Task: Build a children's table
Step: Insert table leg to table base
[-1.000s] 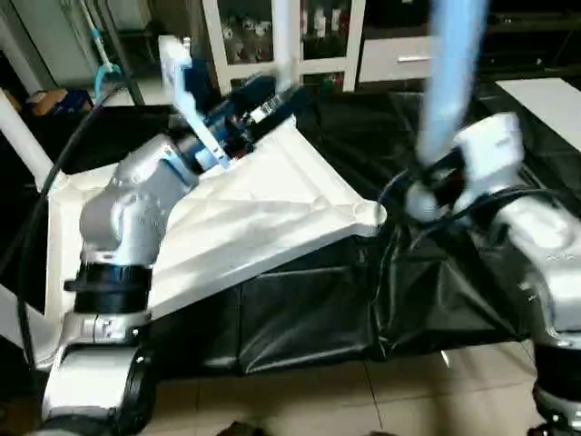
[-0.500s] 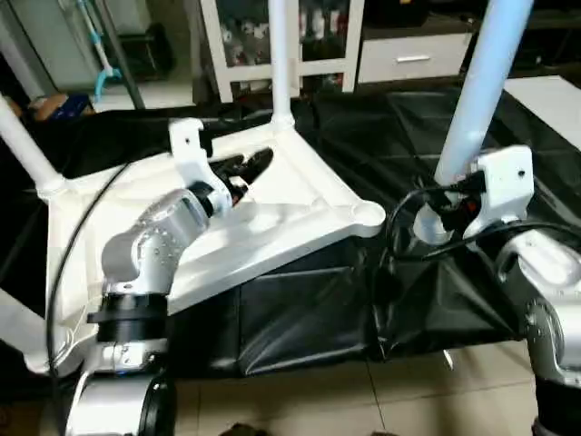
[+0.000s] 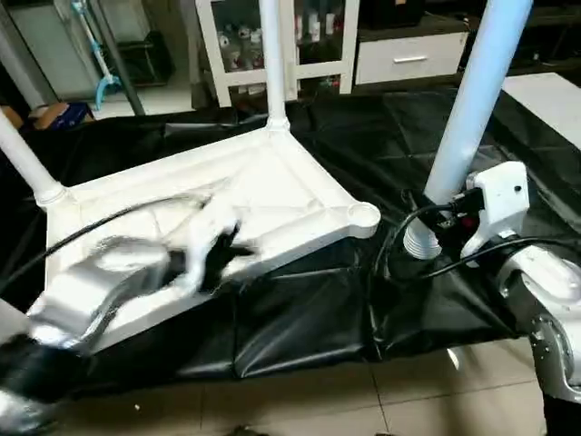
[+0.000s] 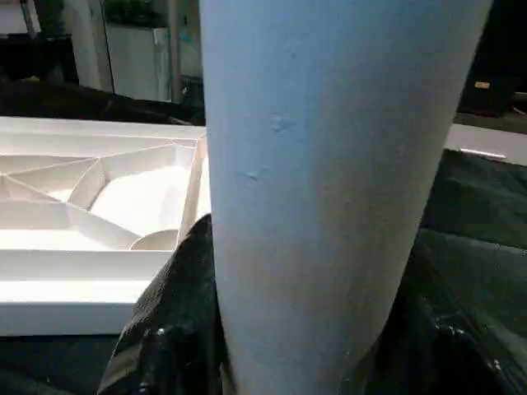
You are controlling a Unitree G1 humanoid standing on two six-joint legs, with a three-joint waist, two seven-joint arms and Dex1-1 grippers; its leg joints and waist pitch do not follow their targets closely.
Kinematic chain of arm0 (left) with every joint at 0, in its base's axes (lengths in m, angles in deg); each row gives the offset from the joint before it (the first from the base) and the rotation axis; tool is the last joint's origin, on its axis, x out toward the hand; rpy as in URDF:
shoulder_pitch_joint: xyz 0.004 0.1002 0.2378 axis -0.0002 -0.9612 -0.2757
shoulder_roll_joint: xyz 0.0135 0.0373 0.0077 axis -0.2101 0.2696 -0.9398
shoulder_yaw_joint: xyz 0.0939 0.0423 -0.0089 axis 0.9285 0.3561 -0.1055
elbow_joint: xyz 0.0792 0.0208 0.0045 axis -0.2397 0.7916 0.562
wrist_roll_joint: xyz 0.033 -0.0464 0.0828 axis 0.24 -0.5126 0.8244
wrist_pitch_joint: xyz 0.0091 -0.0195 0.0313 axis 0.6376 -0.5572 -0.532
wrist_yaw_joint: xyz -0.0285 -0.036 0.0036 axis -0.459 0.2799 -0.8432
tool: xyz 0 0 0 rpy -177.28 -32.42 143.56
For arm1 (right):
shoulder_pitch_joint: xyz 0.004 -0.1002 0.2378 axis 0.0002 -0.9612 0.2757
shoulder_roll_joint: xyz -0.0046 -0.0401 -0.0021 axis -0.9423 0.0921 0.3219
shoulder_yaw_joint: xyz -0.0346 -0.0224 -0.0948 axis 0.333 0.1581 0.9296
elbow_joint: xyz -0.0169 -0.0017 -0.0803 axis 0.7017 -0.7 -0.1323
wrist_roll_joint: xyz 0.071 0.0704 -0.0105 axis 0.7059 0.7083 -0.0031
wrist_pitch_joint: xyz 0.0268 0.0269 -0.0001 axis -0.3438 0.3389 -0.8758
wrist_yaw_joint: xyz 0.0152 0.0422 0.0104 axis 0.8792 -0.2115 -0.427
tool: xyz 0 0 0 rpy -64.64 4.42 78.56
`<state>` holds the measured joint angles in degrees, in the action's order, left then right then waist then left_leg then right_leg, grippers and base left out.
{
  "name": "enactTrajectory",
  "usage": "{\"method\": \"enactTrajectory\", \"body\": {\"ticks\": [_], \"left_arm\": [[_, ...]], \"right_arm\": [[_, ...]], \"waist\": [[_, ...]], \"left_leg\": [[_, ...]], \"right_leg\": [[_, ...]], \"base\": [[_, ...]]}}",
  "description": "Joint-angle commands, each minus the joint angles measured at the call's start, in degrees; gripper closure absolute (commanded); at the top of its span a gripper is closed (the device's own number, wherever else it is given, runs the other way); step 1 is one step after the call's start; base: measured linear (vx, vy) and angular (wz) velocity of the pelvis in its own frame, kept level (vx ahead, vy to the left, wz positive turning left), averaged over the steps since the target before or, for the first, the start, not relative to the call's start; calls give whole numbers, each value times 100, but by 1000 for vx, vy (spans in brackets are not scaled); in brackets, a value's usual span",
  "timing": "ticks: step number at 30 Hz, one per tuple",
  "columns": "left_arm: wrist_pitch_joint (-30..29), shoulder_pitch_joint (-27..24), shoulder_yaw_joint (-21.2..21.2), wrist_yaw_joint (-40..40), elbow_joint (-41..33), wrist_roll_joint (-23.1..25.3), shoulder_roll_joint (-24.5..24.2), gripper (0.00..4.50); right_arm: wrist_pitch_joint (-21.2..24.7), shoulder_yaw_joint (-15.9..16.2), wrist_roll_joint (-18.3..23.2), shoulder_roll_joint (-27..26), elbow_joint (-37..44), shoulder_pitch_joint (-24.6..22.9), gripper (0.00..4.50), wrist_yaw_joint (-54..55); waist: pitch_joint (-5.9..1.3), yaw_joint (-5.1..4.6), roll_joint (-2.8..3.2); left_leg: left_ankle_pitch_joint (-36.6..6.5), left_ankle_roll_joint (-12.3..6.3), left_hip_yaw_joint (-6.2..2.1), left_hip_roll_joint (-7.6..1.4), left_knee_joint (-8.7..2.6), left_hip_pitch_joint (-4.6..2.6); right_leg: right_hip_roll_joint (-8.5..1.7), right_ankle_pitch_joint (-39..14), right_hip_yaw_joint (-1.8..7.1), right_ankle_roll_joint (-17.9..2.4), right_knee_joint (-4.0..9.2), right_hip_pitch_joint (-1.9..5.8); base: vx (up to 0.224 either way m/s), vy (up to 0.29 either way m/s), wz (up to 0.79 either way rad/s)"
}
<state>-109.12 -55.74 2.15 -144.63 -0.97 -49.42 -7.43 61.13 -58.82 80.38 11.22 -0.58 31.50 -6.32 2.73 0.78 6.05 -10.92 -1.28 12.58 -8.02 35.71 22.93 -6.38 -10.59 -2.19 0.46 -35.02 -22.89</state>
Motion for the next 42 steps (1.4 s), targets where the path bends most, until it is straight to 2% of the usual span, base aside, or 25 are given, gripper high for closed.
{"method": "enactTrajectory", "body": {"ticks": [1, 2, 3, 5, 9, 11, 12, 17, 19, 20, 23, 28, 30, 33, 34, 35, 36, 37, 38, 40, 41, 42], "left_arm": [[48, 3, 198, -227, 44, 247, -181, 93], [146, 40, 360, -247, 194, 533, -304, 93], [146, 40, 360, -247, 194, 533, -304, 93], [251, 126, 630, -204, 482, 954, -444, 93], [300, 263, 920, -93, 861, 1429, -632, 93], [320, 282, 957, -82, 921, 1520, -662, 93], [354, 314, 1040, -90, 1058, 1737, -786, 93], [431, 365, 1051, -220, 1223, 2004, -1000, 93], [499, 422, 1038, -271, 1339, 2102, -1163, 93], [523, 438, 1042, -291, 1379, 2130, -1212, 93], [562, 461, 1050, -332, 1465, 2200, -1282, 93], [757, 430, 847, -239, 1943, 2507, -1631, 93], [816, 415, 735, -194, 2036, 2501, -1707, 93], [1052, 300, 107, -374, 2052, 1985, -1845, 93], [1129, 271, -63, -453, 2003, 1804, -1831, 93], [1162, 258, -292, -531, 1894, 1555, -1766, 93], [1167, 256, -326, -543, 1877, 1517, -1756, 93], [1111, 294, -759, -702, 1537, 980, -1521, 93], [1060, 337, -901, -719, 1310, 720, -1291, 93], [1040, 373, -957, -720, 1185, 576, -1142, 93], [1050, 411, -975, -693, 1100, 465, -980, 93], [1145, 468, -1008, -559, 1045, 324, -659, 93]], "right_arm": [[-80, -37, 95, 47, 164, 23, 268, -75], [-72, -30, 125, 91, 169, 13, 268, -89], [-72, -30, 125, 91, 169, 13, 268, -89], [-57, 7, 146, 114, 174, 28, 268, -102], [-49, 88, 136, 119, 173, 66, 268, -118], [-46, 95, 136, 121, 178, 69, 268, -117], [-40, 108, 132, 121, 188, 73, 268, -115], [-37, 122, 144, 148, 206, 67, 268, -104], [-39, 127, 153, 164, 203, 73, 268, -94], [-43, 129, 155, 168, 198, 77, 268, -93], [-48, 142, 162, 176, 189, 84, 268, -85], [-53, 166, 176, 180, 173, 111, 268, -69], [-59, 159, 179, 179, 173, 114, 268, -58], [-115, 97, 184, 160, 152, 140, 268, 3], [-133, 79, 183, 153, 142, 147, 268, 20], [-164, 43, 176, 145, 118, 161, 268, 49], [-168, 37, 176, 144, 114, 163, 268, 53], [-242, -54, 133, 102, 25, 220, 268, 184], [-280, -97, 107, 78, -41, 258, 268, 253], [-302, -121, 93, 67, -84, 283, 268, 294], [-327, -142, 82, 55, -125, 304, 268, 330], [-366, -184, 102, 17, -177, 330, 268, 371]], "waist": [[-351, -44, -17], [-348, -67, -61], [-346, -63, -38], [-344, -96, -67], [-349, -132, -44], [-340, -151, -50], [-337, -161, -53], [-316, -238, -44], [-314, -243, -46], [-312, -239, -45], [-309, -231, -44], [-315, -232, -53], [-311, -237, -41], [-312, -227, -34], [-312, -224, -39], [-311, -219, -102], [-320, -195, -80], [-310, -184, -46], [-314, -152, -70], [-293, -120, -87], [-295, -128, -107], [-303, -136, -98]], "left_leg": [[-2206, 537, -308, -388, -601, -317], [-2204, 545, -306, -394, -610, -299], [-2234, 557, -313, -395, -613, -304], [-2234, 546, -322, -388, -611, -277], [-2275, 548, -338, -393, -610, -278], [-2350, 555, -336, -393, -614, -284], [-2395, 549, -340, -390, -607, -279], [-2574, 543, -389, -392, -622, -243], [-2729, 580, -403, -393, -628, -269], [-2792, 595, -399, -392, -627, -291], [-2860, 621, -393, -394, -631, -314], [-2846, 631, -391, -394, -633, -307], [-2839, 629, -392, -390, -637, -299], [-2906, 664, -389, -391, -634, -322], [-2930, 676, -386, -397, -640, -335], [-2935, 669, -367, -400, -643, -344], [-2891, 674, -370, -399, -632, -355], [-2894, 709, -354, -402, -639, -377], [-2908, 745, -352, -414, -647, -399], [-3046, 779, -335, -400, -649, -412], [-3008, 753, -337, -394, -654, -376], [-2906, 722, -340, -387, -659, -341]], "right_leg": [[-161, -1797, 157, -727, 430, 55], [-161, -1770, 159, -744, 428, 72], [-168, -1788, 163, -731, 425, 70], [-182, -1858, 169, -711, 434, 90], [-200, -1887, 169, -745, 433, 88], [-199, -1914, 168, -786, 442, 77], [-205, -1985, 169, -786, 451, 83], [-227, -2394, 158, -699, 475, 97], [-223, -2525, 150, -661, 483, 72], [-219, -2520, 159, -676, 495, 45], [-213, -2444, 165, -725, 492, 27], [-218, -2319, 172, -766, 477, 32], [-222, -2311, 170, -782, 471, 33], [-224, -2258, 168, -849, 462, 8], [-214, -2201, 167, -878, 465, 2], [-201, -2140, 171, -905, 467, -13], [-222, -2092, 179, -932, 445, -10], [-224, -2027, 181, -979, 437, -28], [-211, -1946, 174, -1009, 435, -30], [-195, -1992, 174, -985, 448, -38], [-200, -1988, 180, -960, 439, -7], [-214, -1995, 180, -923, 425, 36]], "base": [[0, 0, 0], [0, 0, 0], [0, 0, 0], [0, 0, 0], [0, 0, 0], [0, 0, 0], [0, 0, 0], [0, 0, 0], [0, 0, 0], [0, 0, 0], [0, 0, 0], [0, 0, 0], [0, 0, 0], [0, 0, 0], [0, 0, 0], [0, 0, 0], [0, 0, 0], [0, 0, 0], [0, 0, 0], [0, 0, 0], [0, 0, 0], [0, 0, 0]]}}
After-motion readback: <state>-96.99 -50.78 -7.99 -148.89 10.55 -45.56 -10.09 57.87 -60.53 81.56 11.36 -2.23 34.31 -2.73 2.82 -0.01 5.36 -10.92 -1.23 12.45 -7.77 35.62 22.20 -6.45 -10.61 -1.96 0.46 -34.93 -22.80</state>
